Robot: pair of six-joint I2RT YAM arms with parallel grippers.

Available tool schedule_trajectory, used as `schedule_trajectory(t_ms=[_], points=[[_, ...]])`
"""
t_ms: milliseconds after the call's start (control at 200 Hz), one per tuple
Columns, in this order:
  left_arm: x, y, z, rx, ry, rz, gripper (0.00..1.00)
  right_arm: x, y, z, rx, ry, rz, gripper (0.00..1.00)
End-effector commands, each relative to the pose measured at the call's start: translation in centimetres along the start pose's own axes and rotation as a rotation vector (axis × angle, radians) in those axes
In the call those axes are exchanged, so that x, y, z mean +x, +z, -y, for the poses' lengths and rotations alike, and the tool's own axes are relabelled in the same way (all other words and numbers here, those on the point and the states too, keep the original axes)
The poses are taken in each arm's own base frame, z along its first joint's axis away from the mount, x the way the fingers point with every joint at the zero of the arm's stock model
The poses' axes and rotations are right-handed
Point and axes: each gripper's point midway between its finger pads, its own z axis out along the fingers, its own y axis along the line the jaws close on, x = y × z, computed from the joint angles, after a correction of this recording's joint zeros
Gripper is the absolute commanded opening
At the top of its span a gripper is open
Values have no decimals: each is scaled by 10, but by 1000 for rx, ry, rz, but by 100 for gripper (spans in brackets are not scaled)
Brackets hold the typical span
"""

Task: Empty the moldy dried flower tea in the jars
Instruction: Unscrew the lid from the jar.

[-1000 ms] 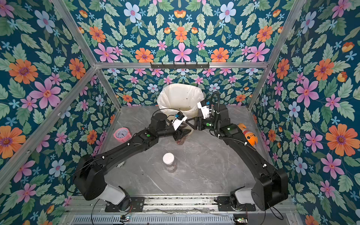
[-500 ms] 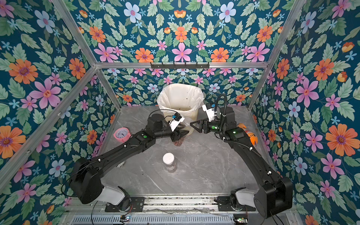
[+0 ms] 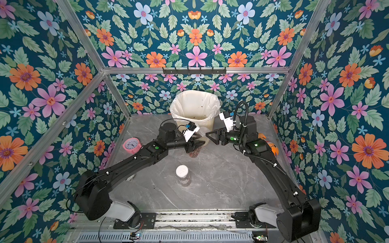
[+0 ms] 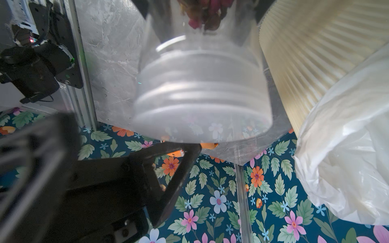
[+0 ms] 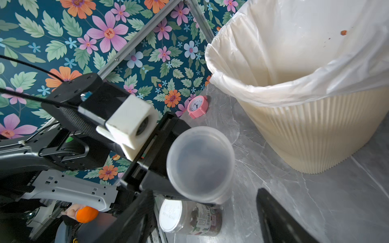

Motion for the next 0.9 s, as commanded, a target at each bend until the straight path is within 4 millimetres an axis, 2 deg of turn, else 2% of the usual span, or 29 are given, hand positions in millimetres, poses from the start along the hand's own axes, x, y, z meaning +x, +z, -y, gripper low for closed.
schedule_trajectory(t_ms=[0, 195, 365, 590, 895], points=[[-9, 0, 1, 11, 17, 28, 46, -7, 6, -7, -17, -22, 16, 86], [-10, -1, 3, 20, 18, 32, 46, -14, 20, 14, 53, 14, 7, 86], [-9, -1, 2, 13, 18, 28, 46, -17, 30, 23, 60, 34, -6, 86], [-10, -4, 4, 18, 25, 38, 46, -8, 14, 28, 87, 38, -7, 86], [-16, -8, 10, 41, 33, 59, 46, 7, -6, 44, 148, 60, -14, 85]])
